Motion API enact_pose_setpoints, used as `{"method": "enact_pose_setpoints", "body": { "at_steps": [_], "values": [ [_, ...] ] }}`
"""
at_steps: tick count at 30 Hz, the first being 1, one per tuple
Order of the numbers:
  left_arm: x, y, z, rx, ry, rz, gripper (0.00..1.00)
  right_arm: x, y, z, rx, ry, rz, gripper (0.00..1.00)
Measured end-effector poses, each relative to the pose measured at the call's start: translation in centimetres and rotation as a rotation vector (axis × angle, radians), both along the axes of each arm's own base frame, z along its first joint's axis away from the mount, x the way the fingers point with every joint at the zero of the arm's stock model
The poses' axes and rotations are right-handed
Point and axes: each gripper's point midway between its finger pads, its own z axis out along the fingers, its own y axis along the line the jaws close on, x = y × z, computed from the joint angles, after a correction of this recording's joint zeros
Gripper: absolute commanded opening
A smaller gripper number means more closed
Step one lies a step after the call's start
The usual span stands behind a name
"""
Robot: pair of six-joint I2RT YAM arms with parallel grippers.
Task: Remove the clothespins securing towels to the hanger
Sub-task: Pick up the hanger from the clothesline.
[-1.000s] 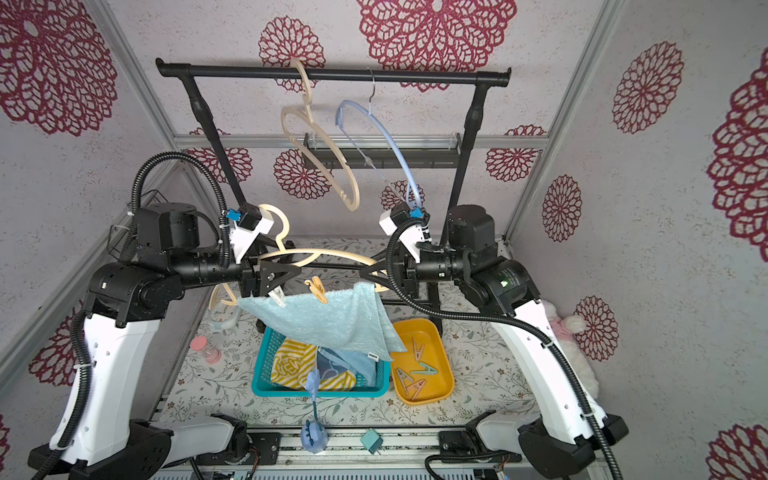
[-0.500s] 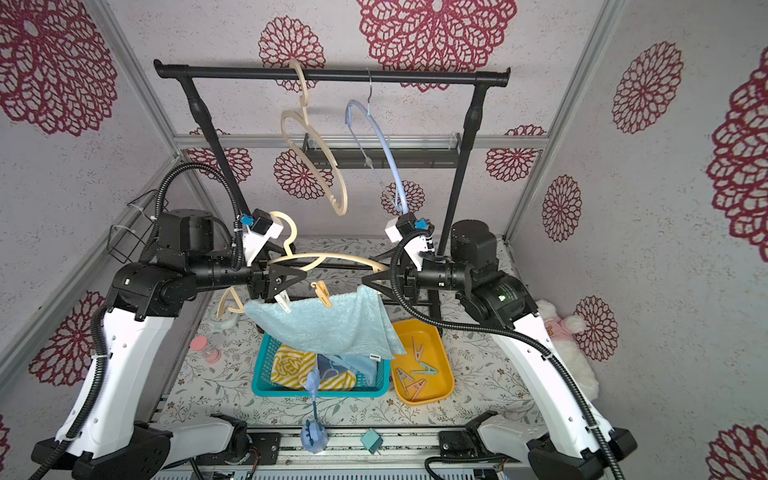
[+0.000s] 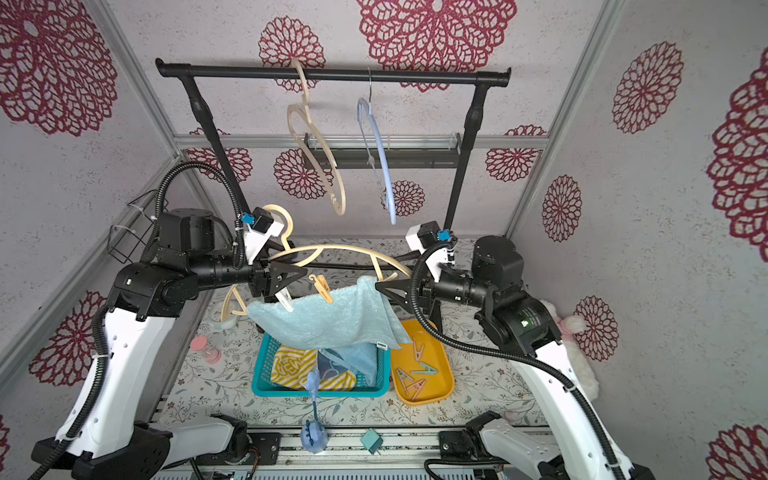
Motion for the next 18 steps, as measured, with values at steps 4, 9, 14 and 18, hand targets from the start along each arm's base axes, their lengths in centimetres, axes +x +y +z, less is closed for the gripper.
{"method": "enact_pose_setpoints", "body": {
  "at_steps": [4,9,14,18],
  "values": [
    [0.2,0.2,-0.1,0.01,-0.003,0.017,0.0,-0.2,-0.7,-0.5,-0.002,0.006,-0.031,0.77],
    [0.6,0.7,-0.2,0.03,-0.018,0.051,0.0,-0.2,-1.2,-0.9,-0.008,0.02,-0.056,0.8],
    [0.0,1.5,0.1,0.045,-0.051,0.089,0.0,-0.4,-1.8,-1.6,-0.012,0.026,-0.086,0.82],
    [-0.4,2.0,0.9,0.043,-0.095,0.113,0.0,-0.7,-2.3,-2.3,-0.017,0.041,-0.108,0.82]
  ]
}}
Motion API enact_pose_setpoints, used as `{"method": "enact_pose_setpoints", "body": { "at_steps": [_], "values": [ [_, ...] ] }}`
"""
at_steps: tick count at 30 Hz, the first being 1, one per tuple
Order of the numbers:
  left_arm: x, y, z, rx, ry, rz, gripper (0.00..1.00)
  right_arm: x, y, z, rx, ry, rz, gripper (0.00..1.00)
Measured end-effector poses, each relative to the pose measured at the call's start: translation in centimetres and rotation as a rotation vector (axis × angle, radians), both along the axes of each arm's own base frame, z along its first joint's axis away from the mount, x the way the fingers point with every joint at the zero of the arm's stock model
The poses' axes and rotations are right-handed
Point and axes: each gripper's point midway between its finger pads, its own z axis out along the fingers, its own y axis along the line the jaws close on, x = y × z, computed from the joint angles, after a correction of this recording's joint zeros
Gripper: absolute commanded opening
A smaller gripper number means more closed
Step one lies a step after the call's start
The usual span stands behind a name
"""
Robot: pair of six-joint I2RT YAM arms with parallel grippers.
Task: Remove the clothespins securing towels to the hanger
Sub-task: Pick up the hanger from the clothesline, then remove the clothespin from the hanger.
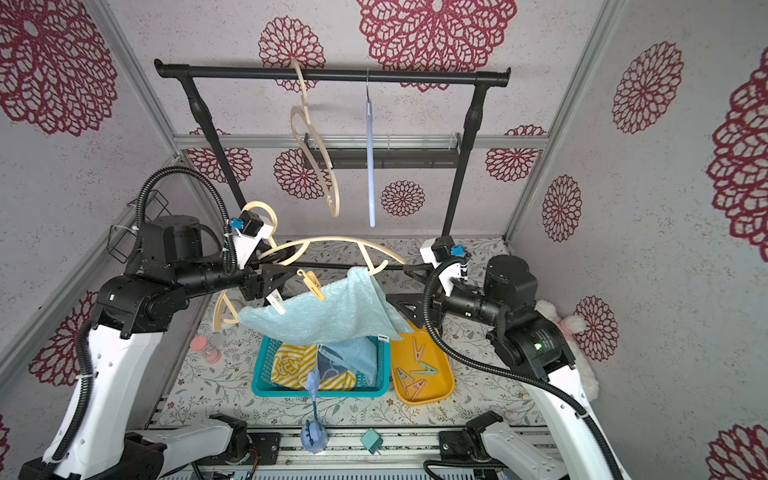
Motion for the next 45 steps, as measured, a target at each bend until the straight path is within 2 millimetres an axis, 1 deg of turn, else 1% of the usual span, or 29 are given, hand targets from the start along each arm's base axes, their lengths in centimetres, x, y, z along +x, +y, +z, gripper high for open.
{"method": "enact_pose_setpoints", "body": {
  "at_steps": [4,7,8,13,17,19,24,30,34,38,45],
  "values": [
    [0.3,0.3,0.3,0.004,-0.023,0.02,0.0,-0.5,-0.2,-0.7,0.001,0.024,0.0,0.79],
    [0.7,0.4,0.2,0.015,-0.027,0.035,0.0,-1.6,0.3,-0.7,0.018,0.054,0.065,0.73],
    [0.9,0.4,0.1,0.019,-0.028,0.039,0.0,-1.9,0.5,-0.8,0.024,0.072,0.095,0.72],
    [1.4,0.3,-0.5,0.045,-0.029,0.049,0.0,-2.8,2.2,-1.5,0.025,0.149,0.198,0.7],
    [1.4,-0.8,-1.2,0.09,-0.039,0.033,0.0,-3.3,4.2,-2.3,0.01,0.189,0.269,0.73],
    [1.5,-1.5,-1.8,0.112,-0.034,0.018,0.0,-3.4,5.1,-2.4,0.005,0.184,0.287,0.74],
    [1.8,-2.3,-3.1,0.158,-0.021,0.006,0.0,-3.0,6.2,-1.5,0.026,0.127,0.291,0.76],
    [2.1,-2.9,-4.4,0.213,-0.012,0.002,0.0,-2.0,7.1,0.5,0.054,0.063,0.279,0.78],
    [2.3,-3.4,-5.1,0.242,-0.008,-0.004,0.0,-1.5,8.1,0.8,0.048,0.044,0.291,0.78],
    [2.4,-3.9,-5.6,0.268,-0.01,-0.013,0.0,-0.7,9.7,0.2,0.015,0.035,0.298,0.78],
    [2.1,-4.6,-5.9,0.311,-0.033,-0.024,0.0,0.7,11.7,-3.1,-0.087,0.053,0.264,0.79]
  ]
}}
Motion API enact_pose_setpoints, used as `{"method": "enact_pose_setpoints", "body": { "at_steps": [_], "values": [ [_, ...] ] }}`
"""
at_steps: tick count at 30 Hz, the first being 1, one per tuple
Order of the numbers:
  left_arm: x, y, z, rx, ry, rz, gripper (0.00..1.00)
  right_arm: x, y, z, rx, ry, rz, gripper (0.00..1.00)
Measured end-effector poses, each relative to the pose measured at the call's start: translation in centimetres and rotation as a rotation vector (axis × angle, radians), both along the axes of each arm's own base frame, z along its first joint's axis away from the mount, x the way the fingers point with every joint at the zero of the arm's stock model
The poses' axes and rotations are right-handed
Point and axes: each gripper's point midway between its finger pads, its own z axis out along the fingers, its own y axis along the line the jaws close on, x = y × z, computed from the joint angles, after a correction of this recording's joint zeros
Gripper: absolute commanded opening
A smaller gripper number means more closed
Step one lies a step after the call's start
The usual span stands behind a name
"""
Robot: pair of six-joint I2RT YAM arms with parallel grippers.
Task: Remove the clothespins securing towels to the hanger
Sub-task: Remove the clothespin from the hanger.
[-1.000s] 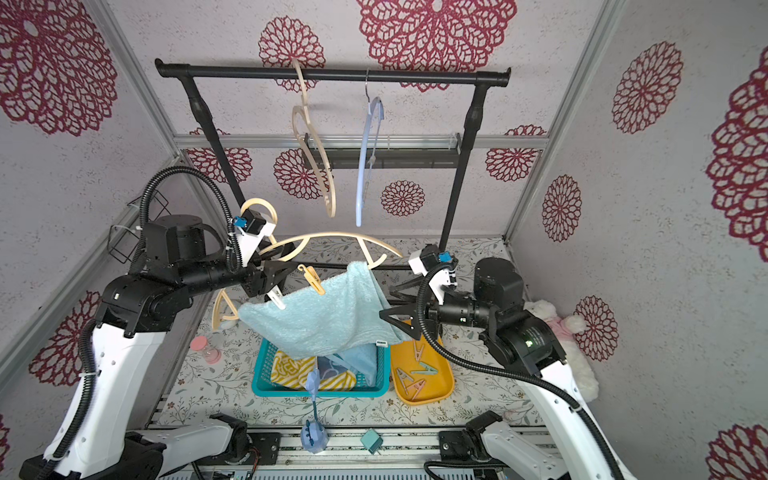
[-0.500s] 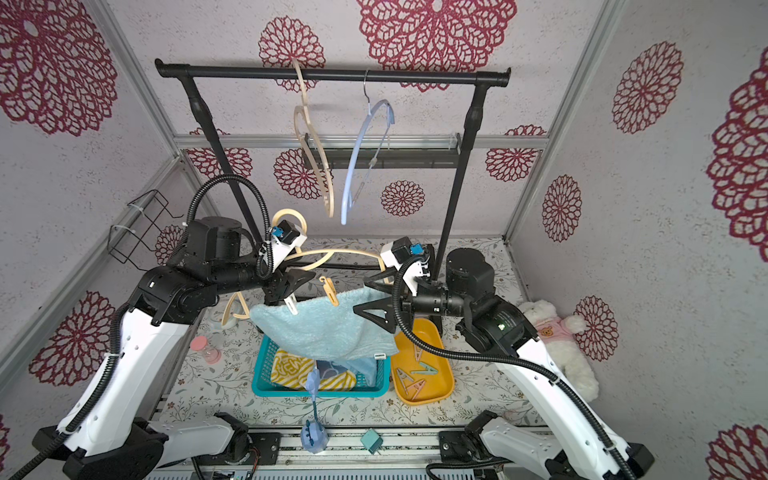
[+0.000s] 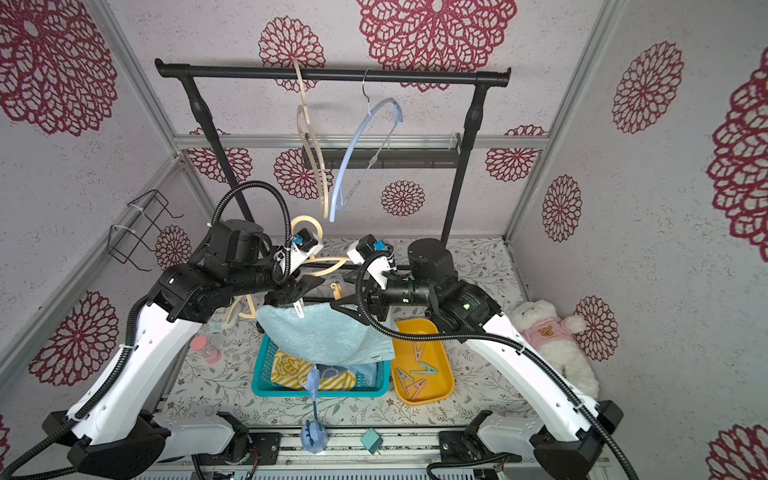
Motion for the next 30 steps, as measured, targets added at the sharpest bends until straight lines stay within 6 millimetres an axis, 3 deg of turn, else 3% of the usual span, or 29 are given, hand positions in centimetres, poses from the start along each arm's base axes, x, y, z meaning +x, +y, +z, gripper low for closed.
{"method": "enact_pose_setpoints", "body": {
  "at_steps": [20,30],
  "values": [
    [-0.1,-1.2,0.1,0.106,-0.048,0.007,0.0,2.0,0.3,-3.8,-0.124,-0.038,-0.147,0.81],
    [-0.2,-1.2,0.2,0.14,-0.073,0.018,0.0,2.0,0.6,-4.4,-0.142,-0.035,-0.156,0.79]
  ]
}}
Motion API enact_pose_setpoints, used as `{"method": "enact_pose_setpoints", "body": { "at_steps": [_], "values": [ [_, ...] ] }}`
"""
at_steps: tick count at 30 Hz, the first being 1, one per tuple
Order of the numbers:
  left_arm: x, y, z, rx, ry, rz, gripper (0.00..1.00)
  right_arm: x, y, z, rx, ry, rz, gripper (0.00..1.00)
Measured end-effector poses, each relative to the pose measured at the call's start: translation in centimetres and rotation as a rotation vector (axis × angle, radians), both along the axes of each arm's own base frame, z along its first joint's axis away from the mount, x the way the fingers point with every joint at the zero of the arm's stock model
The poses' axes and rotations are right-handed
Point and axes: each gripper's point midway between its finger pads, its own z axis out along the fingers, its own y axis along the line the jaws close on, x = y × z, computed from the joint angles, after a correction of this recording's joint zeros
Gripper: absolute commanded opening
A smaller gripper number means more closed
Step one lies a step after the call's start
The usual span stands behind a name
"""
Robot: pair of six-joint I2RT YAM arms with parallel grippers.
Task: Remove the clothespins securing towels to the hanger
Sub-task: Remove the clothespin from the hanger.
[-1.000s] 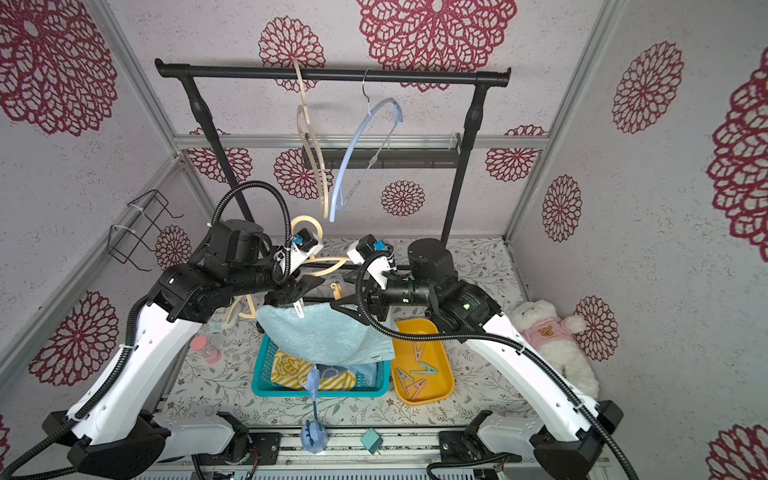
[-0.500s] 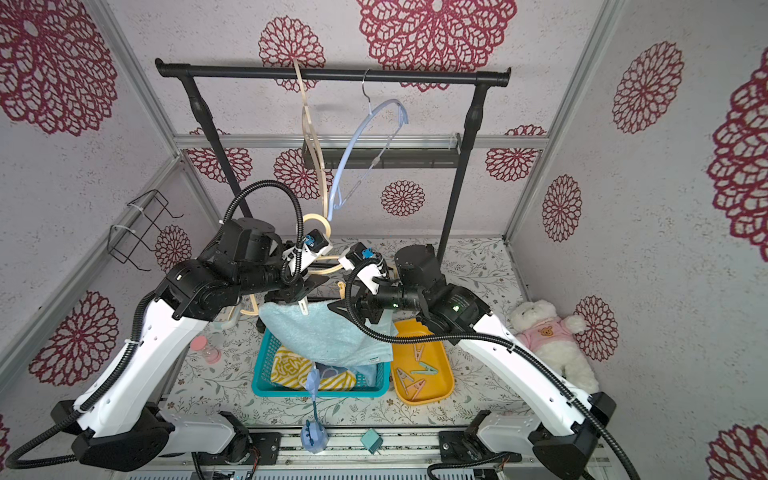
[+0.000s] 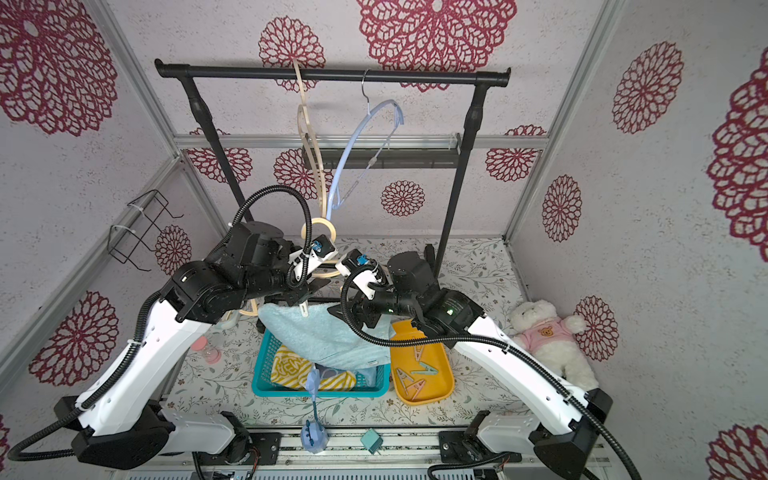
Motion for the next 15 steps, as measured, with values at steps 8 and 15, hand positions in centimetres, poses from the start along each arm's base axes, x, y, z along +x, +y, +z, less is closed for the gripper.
{"method": "enact_pose_setpoints", "body": {
  "at_steps": [8,15],
  "values": [
    [-0.2,-0.4,0.1,-0.002,-0.007,-0.019,0.0,-1.0,0.7,-0.4,0.008,0.035,0.075,0.72],
    [-0.2,-0.4,0.2,-0.003,-0.012,-0.021,0.0,-0.9,0.2,0.0,0.037,0.064,0.115,0.69]
  ]
}}
